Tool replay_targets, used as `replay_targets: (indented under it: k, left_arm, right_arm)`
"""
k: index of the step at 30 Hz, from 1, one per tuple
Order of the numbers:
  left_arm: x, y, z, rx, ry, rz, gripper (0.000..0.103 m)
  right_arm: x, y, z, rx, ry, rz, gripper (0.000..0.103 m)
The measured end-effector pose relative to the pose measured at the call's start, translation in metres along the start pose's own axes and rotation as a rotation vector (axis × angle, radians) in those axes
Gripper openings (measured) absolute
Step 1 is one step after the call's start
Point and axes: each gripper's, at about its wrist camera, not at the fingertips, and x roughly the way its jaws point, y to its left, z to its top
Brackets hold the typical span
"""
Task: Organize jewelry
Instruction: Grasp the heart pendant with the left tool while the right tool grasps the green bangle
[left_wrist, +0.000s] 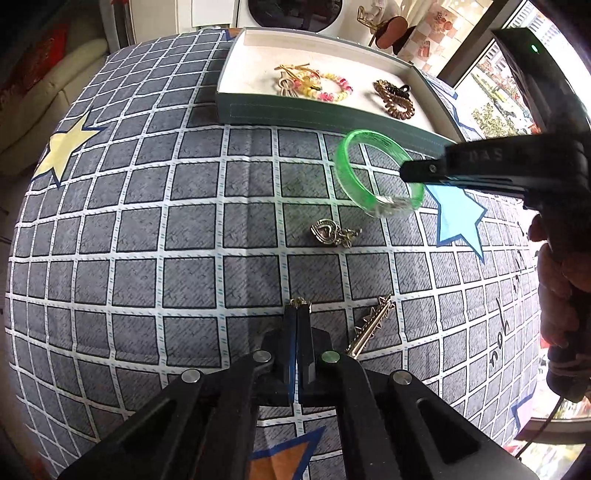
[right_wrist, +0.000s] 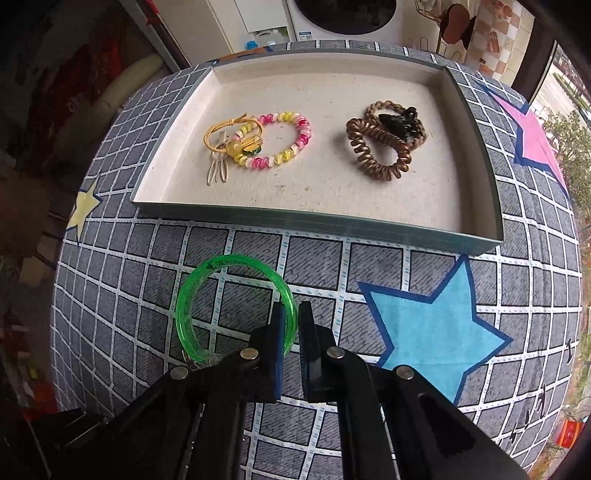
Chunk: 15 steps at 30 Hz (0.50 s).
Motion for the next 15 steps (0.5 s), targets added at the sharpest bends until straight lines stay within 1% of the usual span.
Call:
replay_targets:
  k: [4,5,7,8,11,12,15]
  left_arm:
    - [-0.013,0.003,0.009,0.004,-0.012,0.004,0.012]
    - [-0.015,-0.001,0.011,0.009,-0.014,0.007,0.012]
    - [-0.019,-0.008,0.015,0.031,-0.024,0.036,0.012]
    - [-0.019,0.0,0.024,0.036,-0.033,0.052,0.012]
    - [-0.023,-0.009,0.03,0.046,-0.029,0.083,0.012]
    - [-0.025,-0.01,0.025,0.047,-0.027,0.093,0.012]
    - [-0.028,0.0,0.019,0.035,-0.018,0.086,0.012]
  right_arm:
    - [-0.008,-0.009,-0.007,0.018,-0.003,0.015,0.007]
    - [-0.009,-0.008,-0.007,0.02,-0.004,0.018,0.007]
    - [-0.011,-0.01,-0.01,0.024,0.0,0.028,0.007]
    - [-0.012,-0.011,-0.011,0.027,0.001,0.032,0.007]
    - [-0.014,-0.012,-0.015,0.037,0.006,0.047,0.007]
    - [-0.016,-0.013,-0.016,0.039,0.006,0.051,0.007]
    - [-0.022,-0.016,-0.023,0.043,0.003,0.059,0.007]
